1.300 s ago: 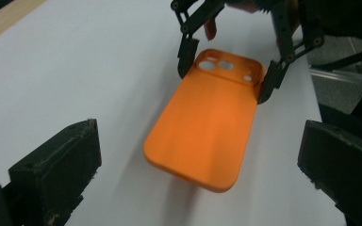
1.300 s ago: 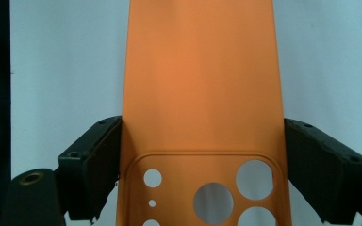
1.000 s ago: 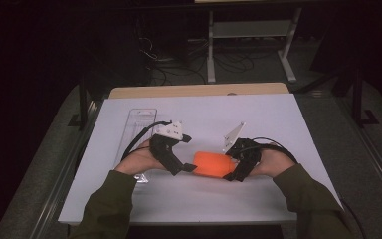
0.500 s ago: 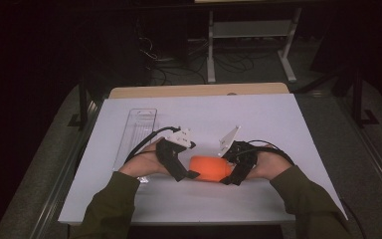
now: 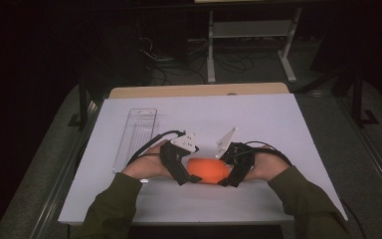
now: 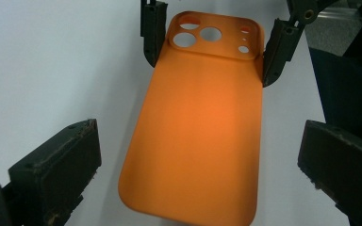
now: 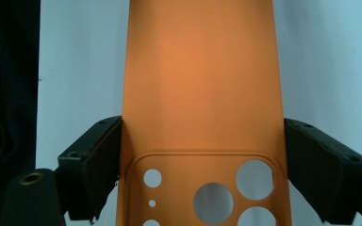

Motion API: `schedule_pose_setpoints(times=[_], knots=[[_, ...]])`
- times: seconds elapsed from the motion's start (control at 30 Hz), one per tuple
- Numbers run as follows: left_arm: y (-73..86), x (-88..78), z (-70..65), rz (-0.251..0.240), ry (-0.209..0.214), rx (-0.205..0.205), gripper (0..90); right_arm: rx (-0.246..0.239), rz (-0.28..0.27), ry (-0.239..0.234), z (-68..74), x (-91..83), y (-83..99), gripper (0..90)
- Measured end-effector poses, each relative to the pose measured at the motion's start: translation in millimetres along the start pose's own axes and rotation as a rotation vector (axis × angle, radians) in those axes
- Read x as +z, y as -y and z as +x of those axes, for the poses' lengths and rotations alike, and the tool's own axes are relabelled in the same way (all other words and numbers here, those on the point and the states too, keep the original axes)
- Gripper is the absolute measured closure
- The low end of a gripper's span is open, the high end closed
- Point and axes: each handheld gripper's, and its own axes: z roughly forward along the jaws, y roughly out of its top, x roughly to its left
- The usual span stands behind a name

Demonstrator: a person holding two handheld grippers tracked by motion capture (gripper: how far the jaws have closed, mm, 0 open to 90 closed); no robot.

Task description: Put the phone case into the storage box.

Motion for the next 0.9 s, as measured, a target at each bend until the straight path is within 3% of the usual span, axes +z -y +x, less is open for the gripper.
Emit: schedule_pose_setpoints(times=[0.57, 0.9], knots=[[-1.3, 17.2, -5.8, 0.052, 0.023, 0.017, 0.0, -0.016, 0.002, -0.015, 4.0, 2.5, -5.0, 14.9], [-1.4, 24.7, -7.7, 0.096, 0.031, 0.048, 0.0, -0.022, -0.004, -0.016, 5.5, 2.0, -6.7, 15.0]])
